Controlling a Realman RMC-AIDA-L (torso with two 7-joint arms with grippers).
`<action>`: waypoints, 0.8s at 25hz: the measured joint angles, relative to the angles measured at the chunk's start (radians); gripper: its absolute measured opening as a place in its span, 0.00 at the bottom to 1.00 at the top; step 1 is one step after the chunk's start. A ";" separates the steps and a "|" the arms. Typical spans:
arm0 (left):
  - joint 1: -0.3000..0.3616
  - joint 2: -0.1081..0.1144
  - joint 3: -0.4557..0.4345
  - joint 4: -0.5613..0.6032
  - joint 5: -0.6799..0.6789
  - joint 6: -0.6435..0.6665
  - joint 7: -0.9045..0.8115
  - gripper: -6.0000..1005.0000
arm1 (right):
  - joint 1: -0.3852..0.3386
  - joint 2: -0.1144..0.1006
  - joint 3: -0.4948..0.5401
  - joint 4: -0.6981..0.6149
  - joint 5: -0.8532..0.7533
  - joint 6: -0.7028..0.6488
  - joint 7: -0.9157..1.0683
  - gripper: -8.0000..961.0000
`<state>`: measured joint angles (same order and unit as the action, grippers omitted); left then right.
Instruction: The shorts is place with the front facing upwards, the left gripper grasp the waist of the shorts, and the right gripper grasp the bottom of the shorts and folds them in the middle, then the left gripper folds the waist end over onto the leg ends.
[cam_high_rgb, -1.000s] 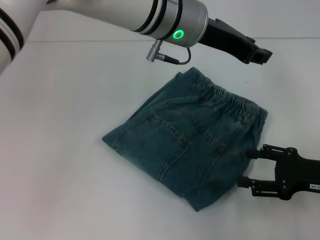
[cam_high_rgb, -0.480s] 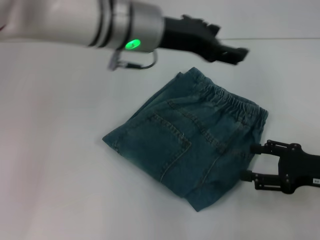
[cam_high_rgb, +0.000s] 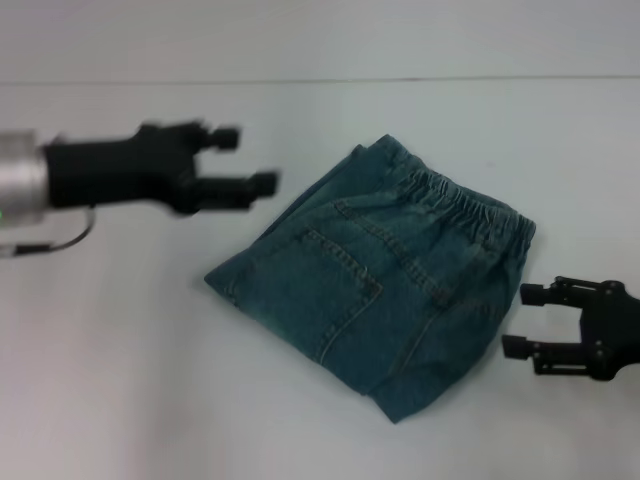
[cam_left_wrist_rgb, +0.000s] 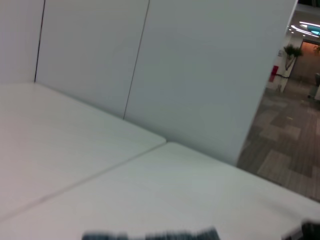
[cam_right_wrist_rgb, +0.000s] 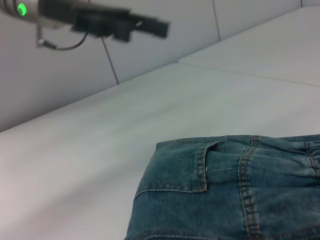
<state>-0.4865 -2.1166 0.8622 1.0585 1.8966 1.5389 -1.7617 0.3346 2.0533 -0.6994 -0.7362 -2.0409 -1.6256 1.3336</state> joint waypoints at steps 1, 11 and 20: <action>0.013 0.016 -0.021 -0.027 0.002 0.027 0.024 0.91 | -0.007 0.000 0.001 -0.021 -0.003 -0.005 0.013 0.89; 0.089 0.069 -0.301 -0.157 0.211 0.232 0.218 0.91 | -0.066 0.014 0.054 -0.226 -0.031 -0.091 0.124 0.89; 0.124 0.056 -0.315 -0.169 0.305 0.257 0.241 0.91 | -0.057 0.032 0.064 -0.250 -0.068 -0.086 0.123 0.89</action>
<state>-0.3621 -2.0605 0.5473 0.8896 2.2020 1.7963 -1.5209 0.2775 2.0849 -0.6357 -0.9859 -2.1093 -1.7114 1.4568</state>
